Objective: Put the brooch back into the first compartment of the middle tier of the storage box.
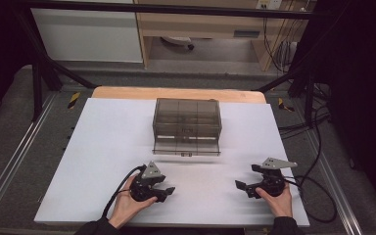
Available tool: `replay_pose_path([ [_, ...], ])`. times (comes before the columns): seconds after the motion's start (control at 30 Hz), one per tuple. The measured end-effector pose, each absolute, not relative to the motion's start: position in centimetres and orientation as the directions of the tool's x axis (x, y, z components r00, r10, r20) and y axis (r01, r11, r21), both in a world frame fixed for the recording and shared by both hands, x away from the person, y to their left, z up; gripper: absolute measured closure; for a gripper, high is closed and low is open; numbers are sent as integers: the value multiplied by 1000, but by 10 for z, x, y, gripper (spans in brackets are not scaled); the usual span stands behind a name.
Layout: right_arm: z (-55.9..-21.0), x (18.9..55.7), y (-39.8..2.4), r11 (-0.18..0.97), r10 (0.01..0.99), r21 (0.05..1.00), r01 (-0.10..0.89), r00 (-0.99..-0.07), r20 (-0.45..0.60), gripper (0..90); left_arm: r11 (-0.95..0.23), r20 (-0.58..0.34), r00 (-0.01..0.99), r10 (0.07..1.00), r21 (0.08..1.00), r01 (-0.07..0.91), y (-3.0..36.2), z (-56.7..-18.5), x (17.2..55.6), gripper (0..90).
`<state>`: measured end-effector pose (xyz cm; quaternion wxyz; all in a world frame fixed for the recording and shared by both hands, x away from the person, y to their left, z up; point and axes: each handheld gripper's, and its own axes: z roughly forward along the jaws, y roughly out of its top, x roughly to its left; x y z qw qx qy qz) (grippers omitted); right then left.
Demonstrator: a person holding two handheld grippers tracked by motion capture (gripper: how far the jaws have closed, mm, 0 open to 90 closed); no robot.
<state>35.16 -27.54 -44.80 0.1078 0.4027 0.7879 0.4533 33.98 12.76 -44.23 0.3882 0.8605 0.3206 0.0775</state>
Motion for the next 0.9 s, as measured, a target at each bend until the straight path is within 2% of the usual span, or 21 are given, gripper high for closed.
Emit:
replay_pose_path([
  [0.2, -448, 351, -276, 265, 732, 802, 536, -653, 194, 5, -503, -117, 785, 609, 709, 495, 127, -442, 338, 551],
  [0.57, -448, 352, -275, 264, 731, 802, 537, -653, 196, 5, -513, -139, 787, 601, 688, 513, 124, -445, 339, 667],
  [0.9, -448, 352, -275, 265, 731, 801, 537, -653, 196, 5, -509, -153, 785, 600, 684, 522, 123, -447, 340, 725],
])
